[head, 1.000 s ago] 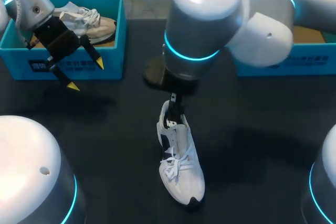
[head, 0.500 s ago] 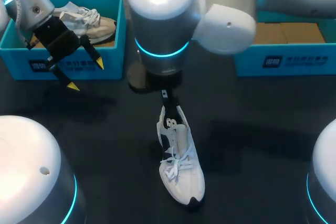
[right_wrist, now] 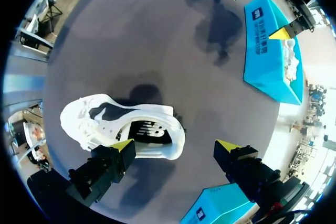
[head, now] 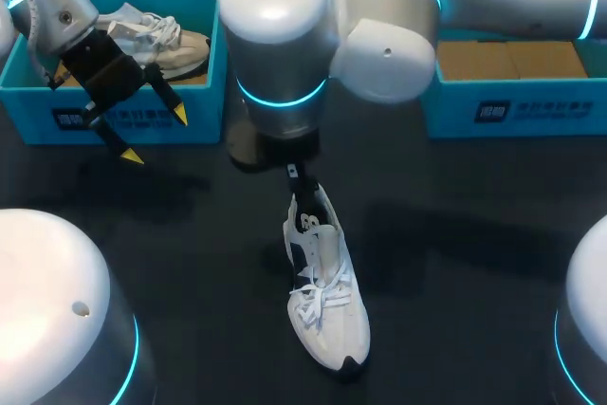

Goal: Take the shoe out of the shoebox, open the shoe tongue, remove and reinsert the insole, then place the shoe into the shoebox

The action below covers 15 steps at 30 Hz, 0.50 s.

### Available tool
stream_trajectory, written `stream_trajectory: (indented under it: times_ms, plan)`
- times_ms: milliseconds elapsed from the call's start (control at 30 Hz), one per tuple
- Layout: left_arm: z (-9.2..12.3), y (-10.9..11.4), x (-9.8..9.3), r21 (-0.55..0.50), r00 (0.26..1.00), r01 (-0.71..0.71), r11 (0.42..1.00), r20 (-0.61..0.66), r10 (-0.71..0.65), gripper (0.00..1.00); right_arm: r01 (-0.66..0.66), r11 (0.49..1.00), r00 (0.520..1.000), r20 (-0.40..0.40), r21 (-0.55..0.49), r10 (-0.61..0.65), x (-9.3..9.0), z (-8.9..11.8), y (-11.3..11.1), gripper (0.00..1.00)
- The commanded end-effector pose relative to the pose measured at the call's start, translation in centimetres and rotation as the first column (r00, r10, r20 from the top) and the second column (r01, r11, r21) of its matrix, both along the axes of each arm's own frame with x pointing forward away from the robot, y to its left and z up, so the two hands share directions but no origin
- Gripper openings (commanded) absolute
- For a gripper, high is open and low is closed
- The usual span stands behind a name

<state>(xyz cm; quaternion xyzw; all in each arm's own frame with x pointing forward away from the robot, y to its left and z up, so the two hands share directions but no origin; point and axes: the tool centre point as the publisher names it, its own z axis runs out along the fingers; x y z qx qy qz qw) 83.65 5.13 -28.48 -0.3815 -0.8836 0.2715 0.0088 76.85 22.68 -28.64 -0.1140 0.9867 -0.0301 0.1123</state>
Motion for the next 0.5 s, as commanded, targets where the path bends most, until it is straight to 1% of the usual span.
stream_trajectory:
  times_ms: [33, 500]
  plan:
    - [0.1, 0.0, 0.1, 0.004, 1.000, 0.002, 1.000, -0.002, -0.002, 1.00, -0.012, 1.000, 1.000, -0.007, 0.017, 0.012, 0.5, -0.9, -0.5, 1.00]
    - [0.1, 0.0, 0.1, 0.004, 1.000, 0.002, 1.000, -0.002, -0.002, 1.00, -0.028, 0.999, 0.998, -0.060, 0.046, 0.031, 2.2, -3.8, -0.1, 1.00]
